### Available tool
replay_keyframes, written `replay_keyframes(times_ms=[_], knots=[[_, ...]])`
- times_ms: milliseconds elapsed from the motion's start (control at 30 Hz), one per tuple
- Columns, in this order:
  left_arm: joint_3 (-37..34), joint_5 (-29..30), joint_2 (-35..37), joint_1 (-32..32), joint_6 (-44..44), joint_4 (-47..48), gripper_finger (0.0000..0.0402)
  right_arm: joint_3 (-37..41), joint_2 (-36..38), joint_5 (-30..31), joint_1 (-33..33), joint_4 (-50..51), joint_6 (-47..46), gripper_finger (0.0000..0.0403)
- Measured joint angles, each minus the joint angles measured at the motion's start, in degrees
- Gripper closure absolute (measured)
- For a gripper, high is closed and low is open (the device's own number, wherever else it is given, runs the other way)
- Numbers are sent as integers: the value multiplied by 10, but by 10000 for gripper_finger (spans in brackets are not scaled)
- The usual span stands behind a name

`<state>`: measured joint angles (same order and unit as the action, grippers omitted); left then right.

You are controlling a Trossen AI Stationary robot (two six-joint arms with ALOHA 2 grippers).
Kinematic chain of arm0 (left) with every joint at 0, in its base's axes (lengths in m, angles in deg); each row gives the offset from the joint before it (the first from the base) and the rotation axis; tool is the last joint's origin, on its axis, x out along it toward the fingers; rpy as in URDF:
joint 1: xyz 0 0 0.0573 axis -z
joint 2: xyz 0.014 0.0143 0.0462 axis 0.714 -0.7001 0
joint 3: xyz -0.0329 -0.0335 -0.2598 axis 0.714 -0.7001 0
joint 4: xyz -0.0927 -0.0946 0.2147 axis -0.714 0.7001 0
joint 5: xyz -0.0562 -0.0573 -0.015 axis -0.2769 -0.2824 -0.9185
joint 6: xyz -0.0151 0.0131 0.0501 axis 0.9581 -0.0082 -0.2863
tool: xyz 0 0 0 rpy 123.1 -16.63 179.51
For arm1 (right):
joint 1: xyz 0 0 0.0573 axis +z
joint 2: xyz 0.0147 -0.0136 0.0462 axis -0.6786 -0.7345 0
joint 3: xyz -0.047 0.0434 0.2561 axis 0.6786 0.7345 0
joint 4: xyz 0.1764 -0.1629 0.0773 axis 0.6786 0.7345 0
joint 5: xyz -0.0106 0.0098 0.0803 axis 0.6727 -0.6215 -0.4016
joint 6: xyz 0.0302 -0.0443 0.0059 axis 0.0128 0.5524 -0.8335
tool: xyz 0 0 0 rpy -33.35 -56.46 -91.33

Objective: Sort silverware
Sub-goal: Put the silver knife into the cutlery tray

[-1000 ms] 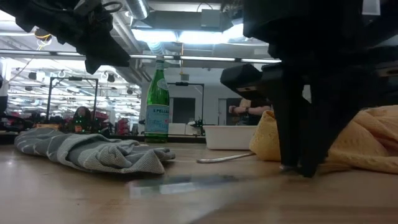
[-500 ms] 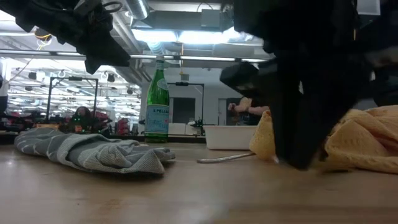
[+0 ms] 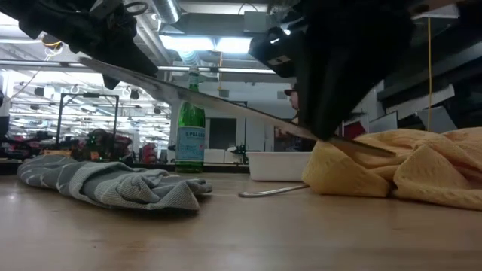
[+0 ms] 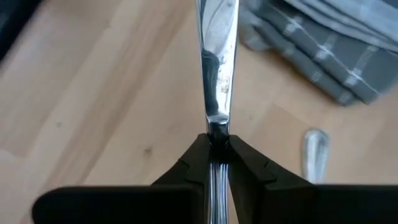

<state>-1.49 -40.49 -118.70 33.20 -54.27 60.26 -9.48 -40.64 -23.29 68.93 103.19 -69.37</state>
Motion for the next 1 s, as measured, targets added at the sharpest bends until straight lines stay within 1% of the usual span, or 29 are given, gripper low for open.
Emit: replay_keyframes(times_ms=[333,433,600,867,1000], knots=[[0,0,0,0,0,0,306,-64,1,8,-34,85,0,358],[0,0,0,0,-1,0,306,-90,1,10,-46,123,0,358],[0,0,0,0,-12,0,306,-120,1,34,-68,204,-1,358],[0,0,0,0,-12,0,306,-126,1,40,-118,321,-17,358],[0,0,0,0,-12,0,306,-126,1,40,-142,353,-18,358]])
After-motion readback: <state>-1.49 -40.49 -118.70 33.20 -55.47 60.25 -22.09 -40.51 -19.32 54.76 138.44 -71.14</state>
